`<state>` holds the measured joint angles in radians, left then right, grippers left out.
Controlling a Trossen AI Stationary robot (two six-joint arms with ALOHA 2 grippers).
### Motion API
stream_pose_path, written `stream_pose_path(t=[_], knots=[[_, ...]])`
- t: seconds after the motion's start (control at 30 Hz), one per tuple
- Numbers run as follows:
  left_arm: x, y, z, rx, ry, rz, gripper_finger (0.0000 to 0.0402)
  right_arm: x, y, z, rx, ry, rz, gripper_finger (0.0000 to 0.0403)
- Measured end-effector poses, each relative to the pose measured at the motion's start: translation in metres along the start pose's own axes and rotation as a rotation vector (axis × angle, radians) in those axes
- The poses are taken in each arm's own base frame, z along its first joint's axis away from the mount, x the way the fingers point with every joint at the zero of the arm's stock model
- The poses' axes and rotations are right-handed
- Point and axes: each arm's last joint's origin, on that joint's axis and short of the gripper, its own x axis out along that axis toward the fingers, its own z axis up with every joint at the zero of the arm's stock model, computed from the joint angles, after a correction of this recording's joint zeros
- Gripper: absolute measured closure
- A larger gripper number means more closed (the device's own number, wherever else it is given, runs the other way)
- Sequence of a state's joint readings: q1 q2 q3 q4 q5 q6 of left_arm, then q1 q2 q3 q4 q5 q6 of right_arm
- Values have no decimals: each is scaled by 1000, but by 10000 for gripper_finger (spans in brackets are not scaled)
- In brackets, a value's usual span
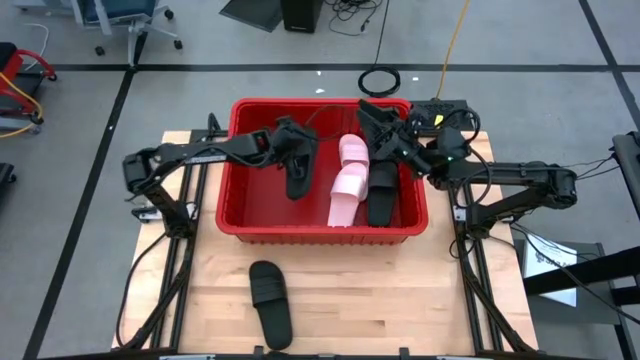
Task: Pick and place slides into bin
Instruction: Put the black slide into the red container
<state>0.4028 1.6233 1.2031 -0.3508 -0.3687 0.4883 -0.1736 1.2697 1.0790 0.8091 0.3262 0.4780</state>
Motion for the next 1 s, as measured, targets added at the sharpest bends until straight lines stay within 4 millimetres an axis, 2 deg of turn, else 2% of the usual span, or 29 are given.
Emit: stream_pose_path(t=[0.23,0.43,0.53,1.0], knots=[[40,-13,19,62,112,-22,392,0,-3,1,-12,48,6,122],[67,-4,34,64,179,15,392,-3,-3,4,-22,75,-6,122],[72,-2,38,70,174,10,392,-5,-2,7,-26,86,-11,122],[92,-21,38,156,137,-68,392,-11,-1,13,-41,130,-33,122]])
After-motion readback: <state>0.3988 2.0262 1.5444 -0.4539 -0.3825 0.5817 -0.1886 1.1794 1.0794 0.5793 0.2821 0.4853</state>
